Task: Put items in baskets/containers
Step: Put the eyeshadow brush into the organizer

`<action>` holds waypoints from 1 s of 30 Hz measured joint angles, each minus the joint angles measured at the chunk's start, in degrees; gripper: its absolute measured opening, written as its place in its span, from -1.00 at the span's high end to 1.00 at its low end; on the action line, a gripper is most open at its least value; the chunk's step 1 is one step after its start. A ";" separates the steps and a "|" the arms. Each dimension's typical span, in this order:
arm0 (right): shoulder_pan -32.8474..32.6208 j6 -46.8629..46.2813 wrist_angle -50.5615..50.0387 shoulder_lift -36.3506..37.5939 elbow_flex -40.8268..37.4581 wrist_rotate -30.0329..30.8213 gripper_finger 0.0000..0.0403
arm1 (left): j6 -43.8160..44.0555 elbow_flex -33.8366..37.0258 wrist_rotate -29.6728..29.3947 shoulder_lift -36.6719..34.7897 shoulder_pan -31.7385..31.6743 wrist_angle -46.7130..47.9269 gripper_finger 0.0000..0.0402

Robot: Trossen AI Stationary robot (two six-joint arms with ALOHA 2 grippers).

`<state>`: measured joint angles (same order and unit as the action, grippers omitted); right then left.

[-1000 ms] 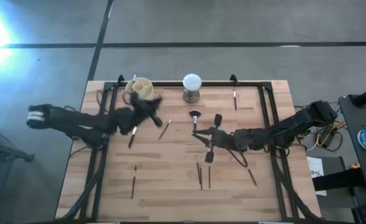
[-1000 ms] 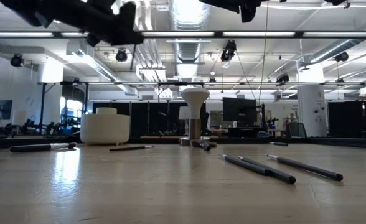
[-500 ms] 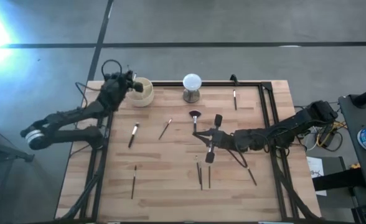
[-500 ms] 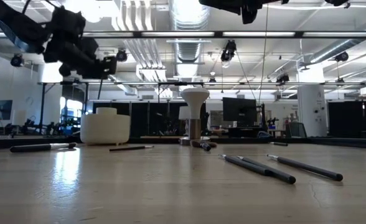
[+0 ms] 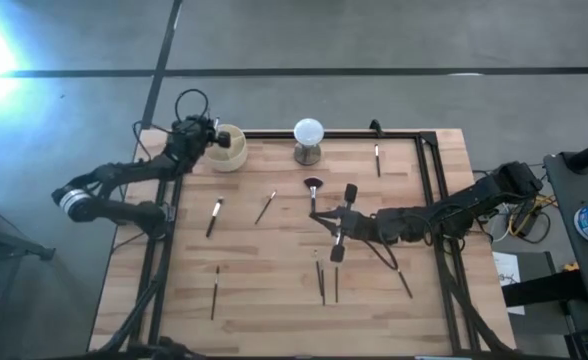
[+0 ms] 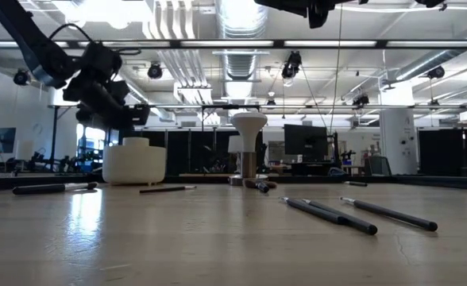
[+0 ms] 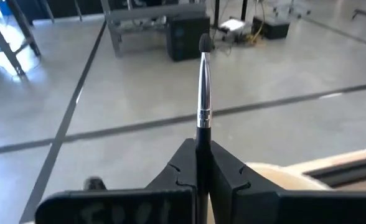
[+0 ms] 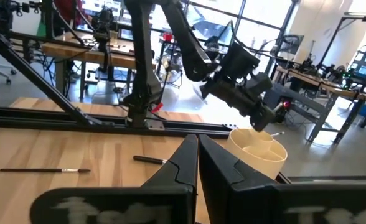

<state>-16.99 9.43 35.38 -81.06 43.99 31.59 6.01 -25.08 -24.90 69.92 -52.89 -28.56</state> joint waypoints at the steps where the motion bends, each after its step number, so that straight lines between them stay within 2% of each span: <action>1: -0.02 0.00 -0.04 0.00 0.00 -0.12 0.96 | 0.01 0.02 -0.48 0.64 0.01 0.02 0.94; 4: 0.00 0.27 -0.04 0.00 -0.02 -0.11 0.96 | 0.68 0.02 -0.90 2.01 0.01 0.47 0.89; 10: 0.00 0.70 -0.02 0.00 -0.02 -0.11 0.96 | 1.49 0.04 -0.90 1.89 0.01 1.72 0.66; 18: 0.13 0.67 -0.80 0.01 0.05 -0.13 0.96 | 1.60 -0.02 -0.49 -4.80 0.38 9.53 0.59; 21: -0.09 -1.94 -5.67 0.22 0.70 -0.12 0.96 | 1.67 0.17 0.43 -8.71 1.93 15.39 0.62; 24: -0.74 -8.89 -10.90 0.35 0.87 -0.09 0.96 | 1.90 2.10 2.09 -12.93 5.76 16.83 0.72; 27: -1.75 -15.79 -16.06 0.03 0.87 0.63 0.96 | 2.94 5.87 4.02 -16.90 11.71 14.73 0.85; 30: -3.69 -22.08 -21.39 -0.91 0.84 5.10 0.96 | 3.79 10.51 5.95 -20.21 19.69 9.04 0.97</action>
<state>-20.68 -12.64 13.99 -81.97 44.83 36.69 9.80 -14.57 -18.95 49.71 -33.20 -19.52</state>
